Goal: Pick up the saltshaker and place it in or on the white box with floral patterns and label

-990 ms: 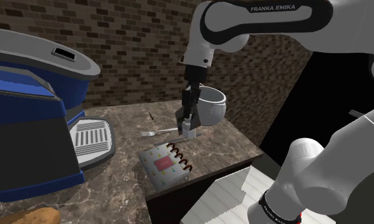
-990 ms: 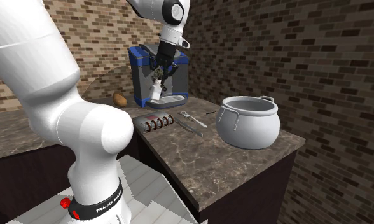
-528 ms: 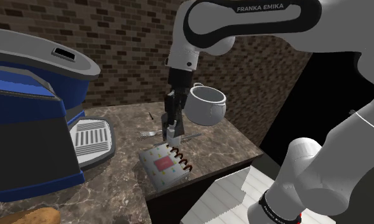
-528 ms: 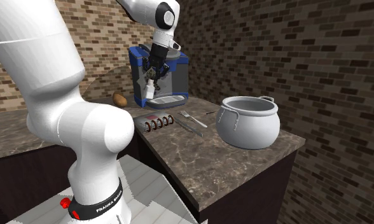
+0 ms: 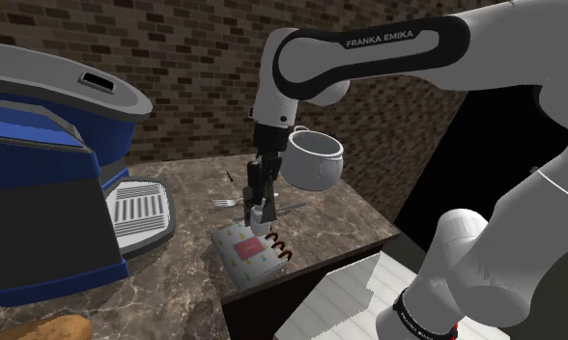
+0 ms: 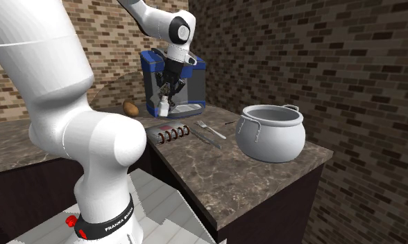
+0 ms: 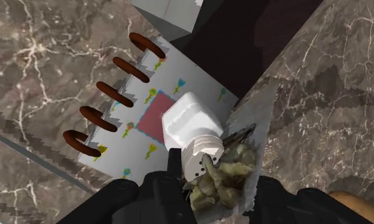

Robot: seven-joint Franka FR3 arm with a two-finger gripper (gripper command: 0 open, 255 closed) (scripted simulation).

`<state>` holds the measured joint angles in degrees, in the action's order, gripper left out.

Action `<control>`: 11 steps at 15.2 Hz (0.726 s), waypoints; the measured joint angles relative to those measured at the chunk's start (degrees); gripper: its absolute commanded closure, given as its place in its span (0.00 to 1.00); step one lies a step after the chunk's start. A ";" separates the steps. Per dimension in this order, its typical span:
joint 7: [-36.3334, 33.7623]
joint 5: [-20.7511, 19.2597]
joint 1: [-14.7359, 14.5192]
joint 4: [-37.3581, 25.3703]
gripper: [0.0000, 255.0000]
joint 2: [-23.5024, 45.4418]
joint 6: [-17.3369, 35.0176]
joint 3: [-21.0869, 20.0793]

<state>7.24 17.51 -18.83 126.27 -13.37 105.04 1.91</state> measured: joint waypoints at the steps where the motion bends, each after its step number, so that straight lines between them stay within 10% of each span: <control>1: 0.20 0.07 -0.02 0.64 1.00 0.08 0.69 -0.02; 11: 2.43 1.00 -0.18 5.32 1.00 2.70 7.68 -0.11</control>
<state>9.67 18.51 -19.01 131.59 -10.67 112.72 1.80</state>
